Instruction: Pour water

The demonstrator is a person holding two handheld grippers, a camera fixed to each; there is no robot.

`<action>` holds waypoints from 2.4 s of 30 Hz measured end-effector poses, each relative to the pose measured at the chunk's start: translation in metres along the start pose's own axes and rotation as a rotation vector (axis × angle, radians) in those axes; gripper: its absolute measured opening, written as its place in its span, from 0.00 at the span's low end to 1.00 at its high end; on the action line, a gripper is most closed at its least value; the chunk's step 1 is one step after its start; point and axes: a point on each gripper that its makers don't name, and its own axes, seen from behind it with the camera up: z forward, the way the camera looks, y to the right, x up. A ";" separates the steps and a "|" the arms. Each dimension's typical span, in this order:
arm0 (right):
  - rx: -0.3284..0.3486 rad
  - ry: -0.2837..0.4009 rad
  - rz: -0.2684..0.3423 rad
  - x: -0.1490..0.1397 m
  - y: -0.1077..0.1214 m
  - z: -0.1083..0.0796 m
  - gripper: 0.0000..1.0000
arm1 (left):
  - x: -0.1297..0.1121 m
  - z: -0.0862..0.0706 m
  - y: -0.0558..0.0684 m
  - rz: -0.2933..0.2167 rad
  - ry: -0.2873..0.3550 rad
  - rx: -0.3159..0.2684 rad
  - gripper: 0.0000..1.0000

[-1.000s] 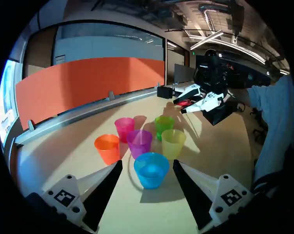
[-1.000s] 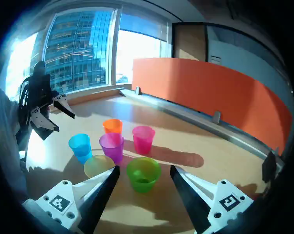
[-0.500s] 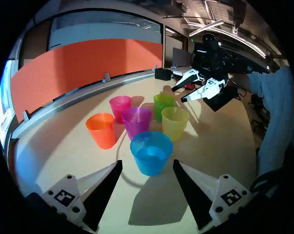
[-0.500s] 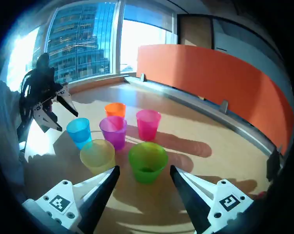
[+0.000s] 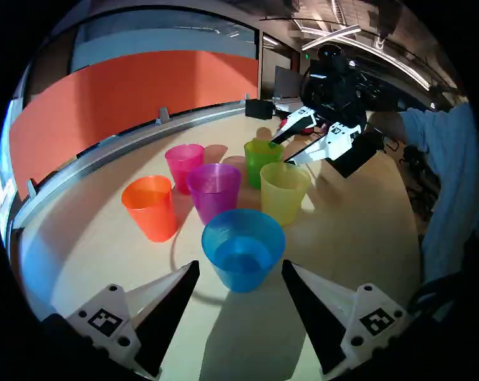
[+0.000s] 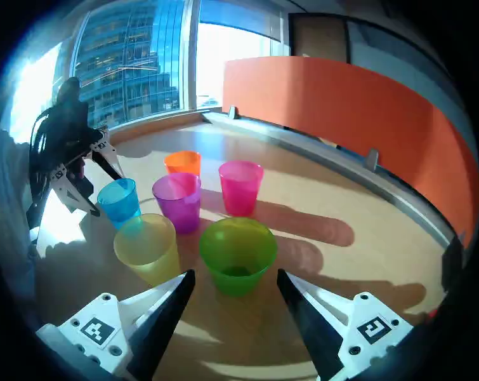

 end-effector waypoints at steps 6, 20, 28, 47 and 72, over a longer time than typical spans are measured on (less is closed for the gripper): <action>0.011 -0.006 -0.001 0.001 0.000 0.008 1.00 | 0.006 0.010 -0.001 0.004 0.000 -0.011 0.97; 0.019 -0.011 -0.011 0.006 0.001 0.019 1.00 | 0.014 0.022 0.000 0.011 0.002 -0.022 0.97; 0.022 -0.009 -0.015 0.008 0.000 0.022 1.00 | 0.014 0.024 0.002 0.030 0.005 -0.018 0.87; 0.012 -0.007 -0.014 0.014 0.002 0.039 0.92 | 0.015 0.021 -0.002 0.031 0.013 -0.001 0.87; -0.083 0.150 -0.011 0.087 -0.011 -0.031 0.91 | 0.077 -0.038 -0.023 0.004 0.195 0.126 0.87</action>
